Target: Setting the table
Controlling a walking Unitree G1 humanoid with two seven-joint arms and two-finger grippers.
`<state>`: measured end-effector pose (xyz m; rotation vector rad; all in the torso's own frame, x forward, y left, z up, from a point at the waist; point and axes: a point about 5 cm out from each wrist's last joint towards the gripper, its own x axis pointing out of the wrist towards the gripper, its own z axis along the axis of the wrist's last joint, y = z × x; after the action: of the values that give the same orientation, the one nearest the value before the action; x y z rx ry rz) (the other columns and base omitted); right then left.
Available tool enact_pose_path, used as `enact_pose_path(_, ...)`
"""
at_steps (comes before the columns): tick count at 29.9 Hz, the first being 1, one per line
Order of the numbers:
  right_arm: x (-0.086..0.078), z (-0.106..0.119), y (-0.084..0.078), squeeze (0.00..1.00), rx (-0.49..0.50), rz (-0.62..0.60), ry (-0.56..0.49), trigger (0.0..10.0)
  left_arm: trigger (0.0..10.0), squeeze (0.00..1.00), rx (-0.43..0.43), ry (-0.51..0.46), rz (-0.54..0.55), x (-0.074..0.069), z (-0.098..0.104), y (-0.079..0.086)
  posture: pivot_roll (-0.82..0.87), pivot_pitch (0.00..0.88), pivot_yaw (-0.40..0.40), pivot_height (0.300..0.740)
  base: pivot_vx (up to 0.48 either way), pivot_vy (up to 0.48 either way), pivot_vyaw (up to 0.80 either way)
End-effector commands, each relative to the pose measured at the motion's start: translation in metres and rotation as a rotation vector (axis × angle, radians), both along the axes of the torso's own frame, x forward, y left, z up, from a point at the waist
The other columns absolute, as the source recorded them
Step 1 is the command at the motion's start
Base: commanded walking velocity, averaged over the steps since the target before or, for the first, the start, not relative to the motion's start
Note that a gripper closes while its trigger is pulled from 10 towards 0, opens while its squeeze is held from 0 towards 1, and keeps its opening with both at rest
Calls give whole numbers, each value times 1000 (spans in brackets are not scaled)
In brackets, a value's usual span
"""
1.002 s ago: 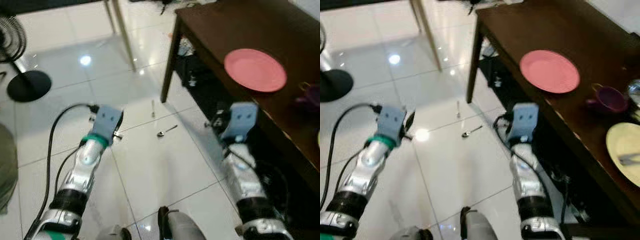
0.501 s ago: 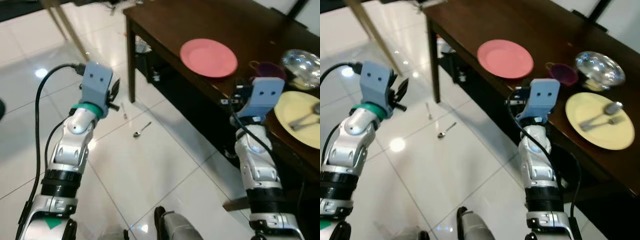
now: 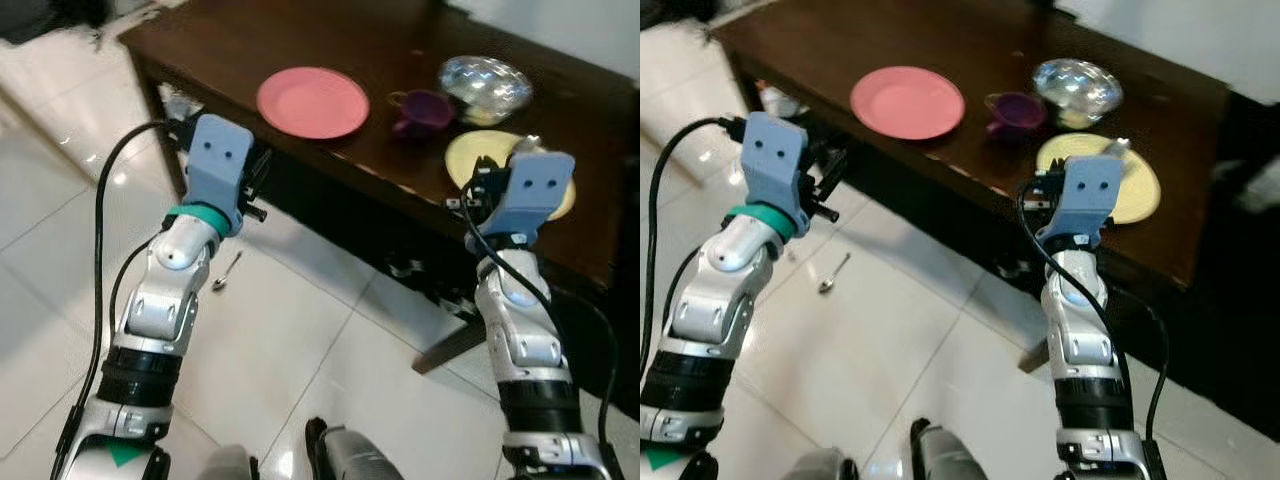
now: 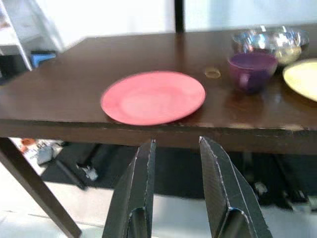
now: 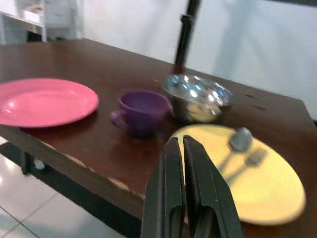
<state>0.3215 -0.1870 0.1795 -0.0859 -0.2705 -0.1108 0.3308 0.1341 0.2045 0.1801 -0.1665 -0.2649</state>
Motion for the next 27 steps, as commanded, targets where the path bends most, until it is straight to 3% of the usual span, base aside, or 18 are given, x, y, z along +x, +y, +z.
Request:
enact_pose_path(1, -2, -4, -7, 0, -9, -30, 26, 10000, 10000, 0, -12, 22, -15, -1, -3, -5, 99, 70, -2, 740, 0, 0, -800)
enact_pose_path(20, -1, -7, -3, 0, -15, -25, 51, 10000, 10000, 0, 69, 48, 47, 1, -15, 6, 108, 70, -3, 740, 0, 0, -800)
enact_pose_path(27, -1, -7, 6, 0, -20, 16, 45, 10000, 10000, 0, 74, 44, 64, 2, -17, 5, 109, 73, -2, 740, 434, 0, -141)
